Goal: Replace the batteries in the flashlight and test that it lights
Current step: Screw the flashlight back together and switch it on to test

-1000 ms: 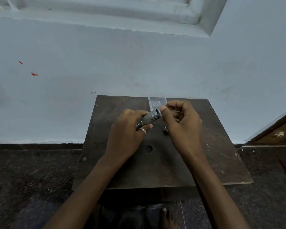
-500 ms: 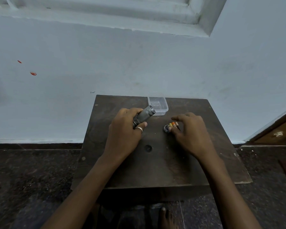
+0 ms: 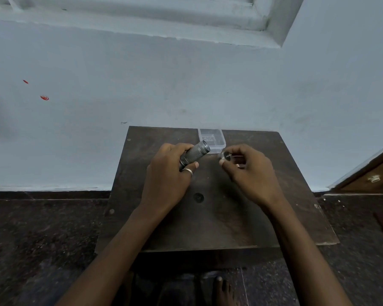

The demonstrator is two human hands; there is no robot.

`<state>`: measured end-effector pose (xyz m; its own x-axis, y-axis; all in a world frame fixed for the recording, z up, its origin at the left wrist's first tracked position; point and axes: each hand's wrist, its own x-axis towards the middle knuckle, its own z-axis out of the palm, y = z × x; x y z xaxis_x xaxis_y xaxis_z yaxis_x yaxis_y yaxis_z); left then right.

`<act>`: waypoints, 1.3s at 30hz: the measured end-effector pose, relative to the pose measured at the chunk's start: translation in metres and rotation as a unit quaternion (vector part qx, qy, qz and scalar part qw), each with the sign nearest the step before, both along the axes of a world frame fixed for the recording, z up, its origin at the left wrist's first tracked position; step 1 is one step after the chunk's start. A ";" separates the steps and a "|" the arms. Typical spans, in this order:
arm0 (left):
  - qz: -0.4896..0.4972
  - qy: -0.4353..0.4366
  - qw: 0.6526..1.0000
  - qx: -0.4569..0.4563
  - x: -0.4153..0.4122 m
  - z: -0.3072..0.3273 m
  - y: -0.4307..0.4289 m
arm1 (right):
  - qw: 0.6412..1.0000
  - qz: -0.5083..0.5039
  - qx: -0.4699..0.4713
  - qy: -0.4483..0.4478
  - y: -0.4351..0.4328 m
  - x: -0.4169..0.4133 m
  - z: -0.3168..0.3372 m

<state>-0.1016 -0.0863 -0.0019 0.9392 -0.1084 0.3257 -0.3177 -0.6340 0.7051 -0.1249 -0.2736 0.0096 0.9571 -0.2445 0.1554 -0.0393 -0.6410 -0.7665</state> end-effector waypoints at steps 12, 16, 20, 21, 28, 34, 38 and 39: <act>-0.011 -0.024 0.999 0.028 -0.001 -0.004 0.001 | 0.843 0.015 0.538 -0.012 0.010 -0.002 0.017; -0.015 -0.025 0.999 0.037 -0.001 -0.004 0.001 | 0.842 0.021 0.538 -0.025 0.011 -0.001 0.015; -0.015 -0.023 0.999 0.037 0.000 -0.004 0.001 | 0.851 0.047 0.522 -0.024 0.010 0.000 0.010; -0.014 -0.023 0.999 0.036 0.001 -0.004 0.001 | 0.862 0.049 0.504 -0.020 0.010 0.000 0.008; -0.020 -0.024 0.999 0.039 0.001 -0.003 0.001 | 0.950 0.049 0.308 -0.009 0.008 0.001 0.002; -0.025 -0.026 0.998 0.051 0.001 -0.003 0.002 | 0.968 0.058 0.243 -0.006 0.006 -0.002 0.005; -0.020 -0.034 0.997 0.063 0.002 -0.005 0.004 | 0.978 0.056 0.202 0.002 0.008 -0.001 0.006; -0.020 -0.037 0.997 0.065 0.003 -0.005 0.004 | 0.979 0.056 0.196 0.003 0.009 -0.001 0.006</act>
<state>-0.0991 -0.0823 -0.0071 0.9069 -0.1912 0.3755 -0.3933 -0.7041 0.5912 -0.1256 -0.2650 0.0158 0.9819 -0.1778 0.0654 0.0096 -0.2980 -0.9545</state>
